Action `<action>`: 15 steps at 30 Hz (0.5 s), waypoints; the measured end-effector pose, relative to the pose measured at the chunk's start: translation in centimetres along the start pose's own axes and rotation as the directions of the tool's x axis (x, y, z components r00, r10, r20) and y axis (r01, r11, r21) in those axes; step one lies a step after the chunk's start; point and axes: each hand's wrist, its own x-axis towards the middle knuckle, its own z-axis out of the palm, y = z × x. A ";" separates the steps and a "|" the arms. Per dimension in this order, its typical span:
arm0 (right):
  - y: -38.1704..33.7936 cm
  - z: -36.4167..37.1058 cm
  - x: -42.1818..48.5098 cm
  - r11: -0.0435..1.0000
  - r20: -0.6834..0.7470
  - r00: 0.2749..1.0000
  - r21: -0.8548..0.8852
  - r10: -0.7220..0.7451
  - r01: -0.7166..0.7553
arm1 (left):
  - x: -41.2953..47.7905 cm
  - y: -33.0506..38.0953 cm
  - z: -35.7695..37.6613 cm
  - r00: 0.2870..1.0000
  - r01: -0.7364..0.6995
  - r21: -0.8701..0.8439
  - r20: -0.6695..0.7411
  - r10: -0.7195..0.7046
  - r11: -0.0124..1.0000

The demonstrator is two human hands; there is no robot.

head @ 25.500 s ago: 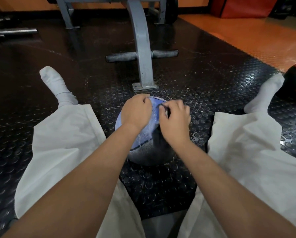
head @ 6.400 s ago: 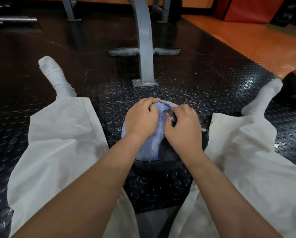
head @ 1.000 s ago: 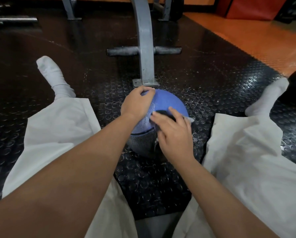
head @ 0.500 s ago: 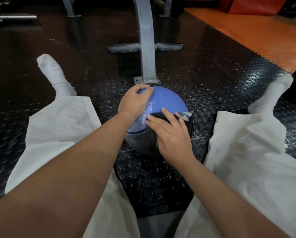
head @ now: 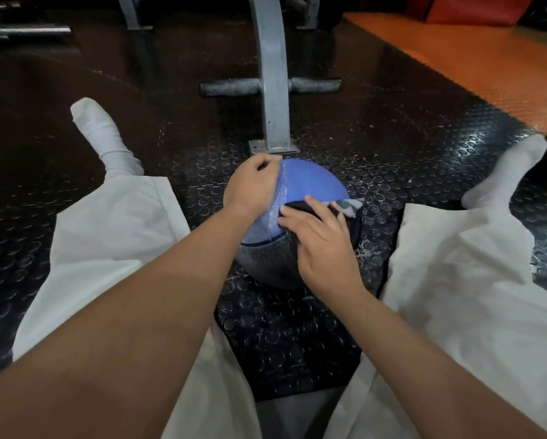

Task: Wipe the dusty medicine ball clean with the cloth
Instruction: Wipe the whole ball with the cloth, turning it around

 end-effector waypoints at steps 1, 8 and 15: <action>0.1 -0.1 0.1 1.000 0.004 1.000 0.000 -0.019 0.019 | -0.2 -0.2 0.0 1.000 -0.009 -0.007 -0.003 0.009 1.000; 0.2 -0.6 7.1 0.960 0.149 0.948 -0.056 0.280 -0.275 | -0.9 -0.5 0.1 0.998 -0.026 0.012 -0.049 0.026 1.000; -0.1 2.2 -2.7 0.986 0.016 0.997 -0.147 -0.077 0.078 | 0.2 0.0 -0.4 0.998 0.034 0.032 -0.051 -0.032 0.999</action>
